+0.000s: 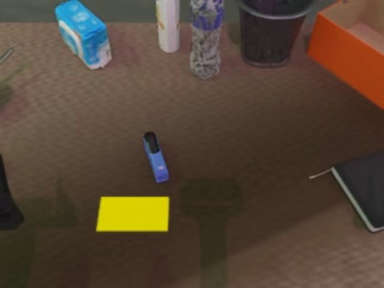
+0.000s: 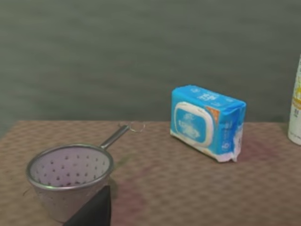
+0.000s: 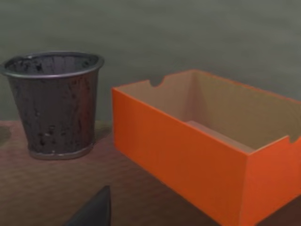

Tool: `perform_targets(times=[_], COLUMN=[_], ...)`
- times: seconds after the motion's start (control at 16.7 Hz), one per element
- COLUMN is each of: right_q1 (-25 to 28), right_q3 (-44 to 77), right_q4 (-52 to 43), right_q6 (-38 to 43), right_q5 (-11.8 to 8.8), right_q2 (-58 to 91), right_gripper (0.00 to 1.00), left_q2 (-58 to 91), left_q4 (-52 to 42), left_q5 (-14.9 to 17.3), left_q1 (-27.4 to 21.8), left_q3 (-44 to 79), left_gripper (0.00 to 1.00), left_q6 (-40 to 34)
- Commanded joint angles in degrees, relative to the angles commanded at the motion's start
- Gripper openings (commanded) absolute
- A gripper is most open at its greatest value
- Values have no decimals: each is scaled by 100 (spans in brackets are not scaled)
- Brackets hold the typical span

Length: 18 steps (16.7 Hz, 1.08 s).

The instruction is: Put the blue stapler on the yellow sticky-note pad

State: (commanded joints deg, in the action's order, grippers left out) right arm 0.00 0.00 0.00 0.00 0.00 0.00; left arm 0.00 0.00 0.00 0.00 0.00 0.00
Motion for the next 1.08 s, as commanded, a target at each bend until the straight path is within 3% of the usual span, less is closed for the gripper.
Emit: perform_targets(times=[0.24,0.48,1.08], right_q1=[0,0,0], right_q3=[0,0,0], right_q4=[0,0,0], right_q6=[0,0,0], right_q5=[0,0,0], right_q2=[0,0,0], right_gripper=[100,100,100], left_q2=[168,1209,7205], left_q4=[-124,-866,-4552], left_q5=[15,53,-20], left_q1=[-55,-326,-1410], left_q3=[173,1235,6666], left_gripper=[100,100,100], left_q6=[-81,-532,-2360])
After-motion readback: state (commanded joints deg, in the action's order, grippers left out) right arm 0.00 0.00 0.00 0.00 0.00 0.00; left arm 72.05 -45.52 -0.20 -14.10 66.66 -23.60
